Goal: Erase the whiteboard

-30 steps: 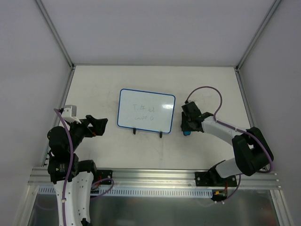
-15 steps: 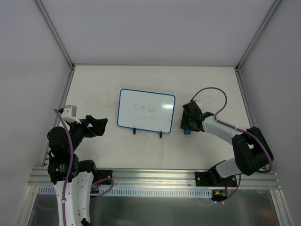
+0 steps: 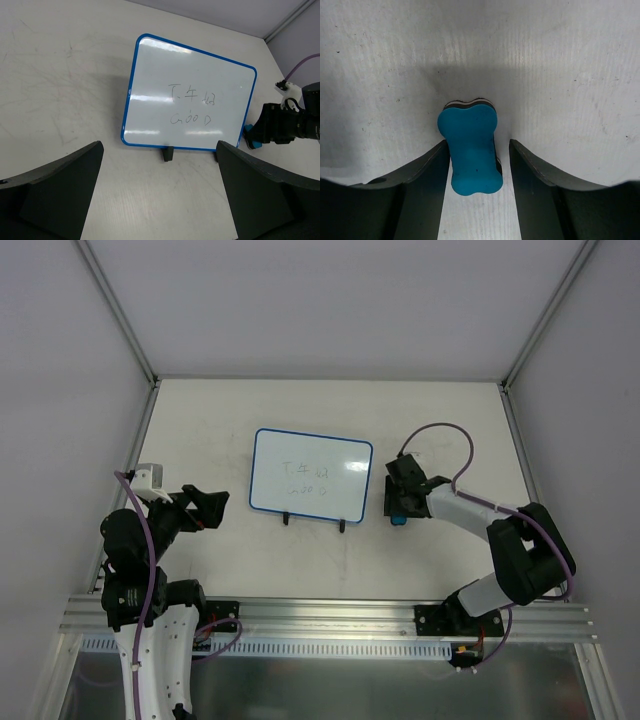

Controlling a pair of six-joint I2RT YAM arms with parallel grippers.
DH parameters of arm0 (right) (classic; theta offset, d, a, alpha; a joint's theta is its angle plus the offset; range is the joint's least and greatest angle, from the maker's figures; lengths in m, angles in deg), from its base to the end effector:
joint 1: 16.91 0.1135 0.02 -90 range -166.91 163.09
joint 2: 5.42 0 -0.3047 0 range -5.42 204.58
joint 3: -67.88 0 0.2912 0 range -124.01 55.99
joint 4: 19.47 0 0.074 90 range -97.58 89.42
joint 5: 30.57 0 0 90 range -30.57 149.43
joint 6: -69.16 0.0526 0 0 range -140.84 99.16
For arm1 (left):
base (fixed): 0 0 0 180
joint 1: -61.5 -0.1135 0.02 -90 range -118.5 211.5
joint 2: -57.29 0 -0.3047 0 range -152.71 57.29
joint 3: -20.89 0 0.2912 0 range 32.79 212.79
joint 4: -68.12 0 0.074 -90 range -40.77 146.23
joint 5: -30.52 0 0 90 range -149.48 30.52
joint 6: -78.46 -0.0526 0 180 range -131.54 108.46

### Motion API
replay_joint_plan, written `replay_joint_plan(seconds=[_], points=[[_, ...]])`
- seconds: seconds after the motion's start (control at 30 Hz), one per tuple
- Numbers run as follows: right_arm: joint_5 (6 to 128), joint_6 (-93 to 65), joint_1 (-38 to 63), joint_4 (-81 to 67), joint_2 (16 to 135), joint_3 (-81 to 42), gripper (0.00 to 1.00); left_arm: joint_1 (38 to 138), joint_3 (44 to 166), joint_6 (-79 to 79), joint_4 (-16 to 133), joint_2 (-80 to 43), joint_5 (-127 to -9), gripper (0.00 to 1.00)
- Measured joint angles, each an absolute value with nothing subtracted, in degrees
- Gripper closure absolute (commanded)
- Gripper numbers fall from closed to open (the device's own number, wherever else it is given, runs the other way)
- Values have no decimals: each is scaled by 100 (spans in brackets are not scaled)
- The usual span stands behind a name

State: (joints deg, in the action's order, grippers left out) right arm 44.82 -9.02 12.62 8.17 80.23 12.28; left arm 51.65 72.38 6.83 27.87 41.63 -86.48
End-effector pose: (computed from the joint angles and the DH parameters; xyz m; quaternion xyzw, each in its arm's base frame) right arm 0.2812 0.1441 0.1659 -0.1117 0.9468 -0.0168 0.3013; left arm 0.0861 -0.0093 0.3569 -0.0202 0.7307 -0.2199 0.6460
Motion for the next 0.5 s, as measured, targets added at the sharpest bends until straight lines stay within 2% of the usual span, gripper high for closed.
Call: replay_joint_plan(seconds=[0.17,0.5], points=[[4484,-1169,1262,817,8023,1217,53,5165,7238,683,2785,4163,-8648,1],[4493,-1394,1265,830,8027,1156,54,5165,7238,683,2787,4163,-8650,1]])
